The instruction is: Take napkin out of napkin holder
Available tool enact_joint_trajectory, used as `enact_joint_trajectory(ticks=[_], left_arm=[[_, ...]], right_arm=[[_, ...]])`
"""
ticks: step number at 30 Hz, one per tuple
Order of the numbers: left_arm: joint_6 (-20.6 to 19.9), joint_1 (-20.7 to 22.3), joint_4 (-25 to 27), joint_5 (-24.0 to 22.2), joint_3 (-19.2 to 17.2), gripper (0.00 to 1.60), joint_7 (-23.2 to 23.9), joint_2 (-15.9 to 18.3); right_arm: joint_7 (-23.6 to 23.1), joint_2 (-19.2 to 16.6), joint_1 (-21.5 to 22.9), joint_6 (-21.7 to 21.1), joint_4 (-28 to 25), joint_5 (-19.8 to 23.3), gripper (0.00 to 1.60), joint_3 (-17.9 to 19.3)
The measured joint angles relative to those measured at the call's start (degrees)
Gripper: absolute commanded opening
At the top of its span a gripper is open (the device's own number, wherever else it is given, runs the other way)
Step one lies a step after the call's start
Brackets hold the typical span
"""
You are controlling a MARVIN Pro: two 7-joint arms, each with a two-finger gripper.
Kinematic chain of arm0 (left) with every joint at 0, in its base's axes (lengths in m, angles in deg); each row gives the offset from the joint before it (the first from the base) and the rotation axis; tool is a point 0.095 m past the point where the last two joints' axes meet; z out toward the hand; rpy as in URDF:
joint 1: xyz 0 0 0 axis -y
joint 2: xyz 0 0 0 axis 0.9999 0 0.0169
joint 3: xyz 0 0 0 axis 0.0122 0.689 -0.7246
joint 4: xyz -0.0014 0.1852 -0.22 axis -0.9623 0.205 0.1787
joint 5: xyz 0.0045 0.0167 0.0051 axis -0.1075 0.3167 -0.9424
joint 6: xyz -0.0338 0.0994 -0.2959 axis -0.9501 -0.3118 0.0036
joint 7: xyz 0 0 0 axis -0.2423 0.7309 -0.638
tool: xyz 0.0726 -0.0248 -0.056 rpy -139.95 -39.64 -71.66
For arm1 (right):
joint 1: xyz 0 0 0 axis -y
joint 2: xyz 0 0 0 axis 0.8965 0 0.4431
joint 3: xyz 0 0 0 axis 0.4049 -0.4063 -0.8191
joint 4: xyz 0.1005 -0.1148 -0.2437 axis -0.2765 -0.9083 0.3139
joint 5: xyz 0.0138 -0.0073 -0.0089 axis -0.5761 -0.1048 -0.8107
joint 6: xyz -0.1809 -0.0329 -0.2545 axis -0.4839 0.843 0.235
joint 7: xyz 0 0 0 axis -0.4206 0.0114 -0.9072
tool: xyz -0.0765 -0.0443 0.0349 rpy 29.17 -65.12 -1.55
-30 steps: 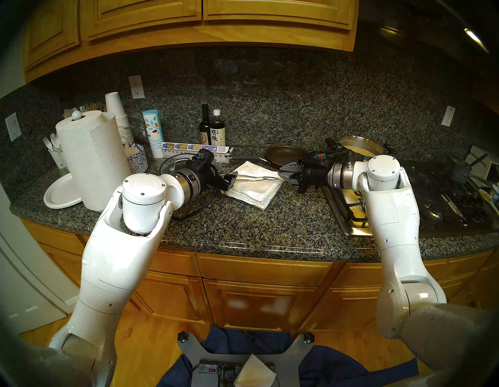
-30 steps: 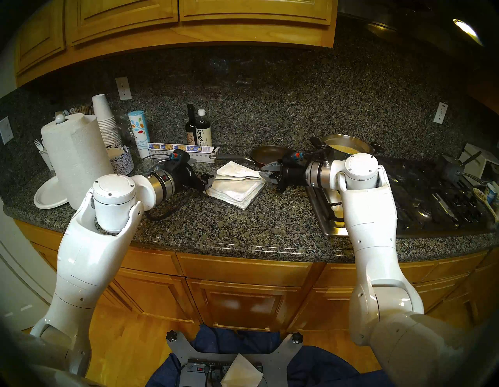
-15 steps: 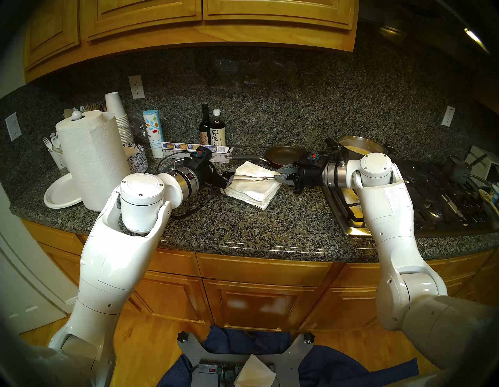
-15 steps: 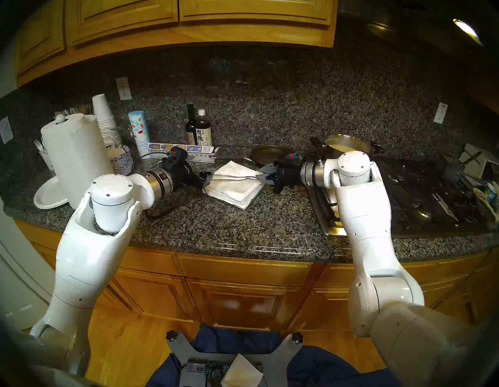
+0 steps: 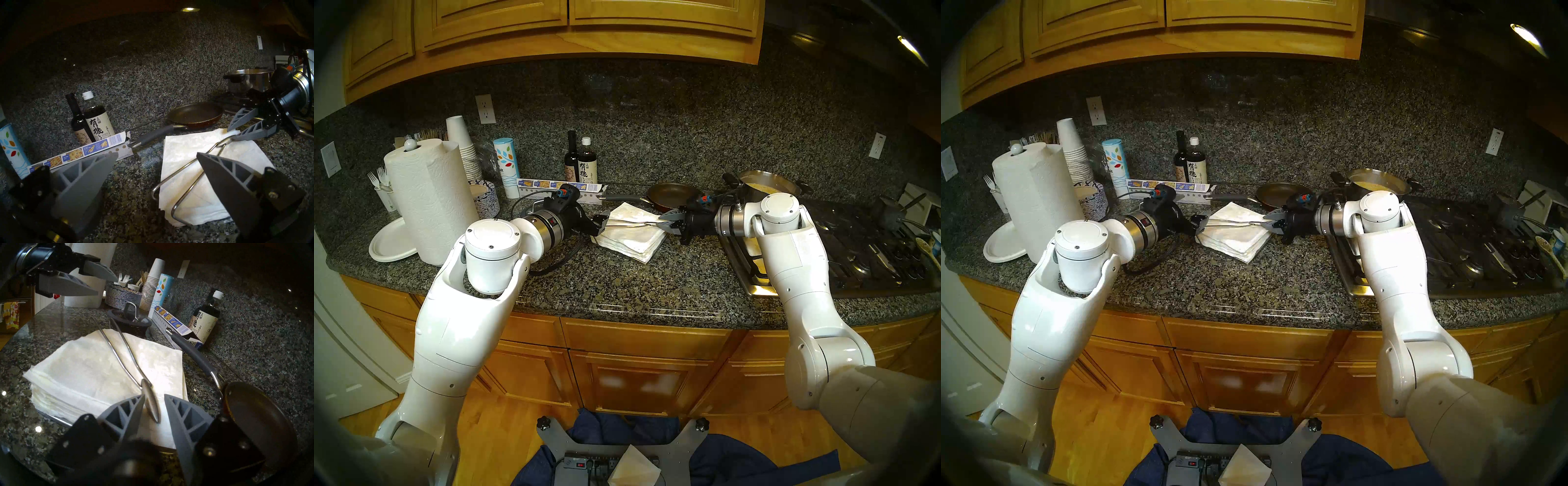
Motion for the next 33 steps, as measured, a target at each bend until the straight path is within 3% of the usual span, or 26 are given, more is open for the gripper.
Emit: enact_joint_trajectory(ticks=[13,18,24,26,30,33], left_arm=[[0.2,-0.3,0.3,0.0,0.0,1.60,-0.2,0.2],[0.2,-0.4,0.4,0.0,0.0,1.60,-0.3,0.3],[0.3,-0.7,0.4,0.0,0.0,1.60,-0.5,0.3],[0.4,-0.7,0.4,0.0,-0.1,1.60,-0.5,0.3],[0.5,-0.9,0.5,0.0,-0.1,1.60,-0.6,0.3],[0.6,-1.0,0.5,0.0,-0.1,1.60,-0.6,0.4]], right_arm=[[-1.6,0.1,1.1,-0.7,2.0,-0.5,0.82,-1.0],[-2.0,0.1,1.5,-0.9,2.4,-0.6,0.71,-1.1],[-2.1,0.1,1.9,-1.1,3.0,-0.9,0.70,-1.3],[-2.1,0.1,1.9,-1.1,3.2,-0.9,0.56,-1.3],[-2.1,0.1,2.1,-1.2,3.4,-0.9,0.57,-1.3],[-2.0,0.0,2.1,-1.1,3.5,-0.9,0.47,-1.3]])
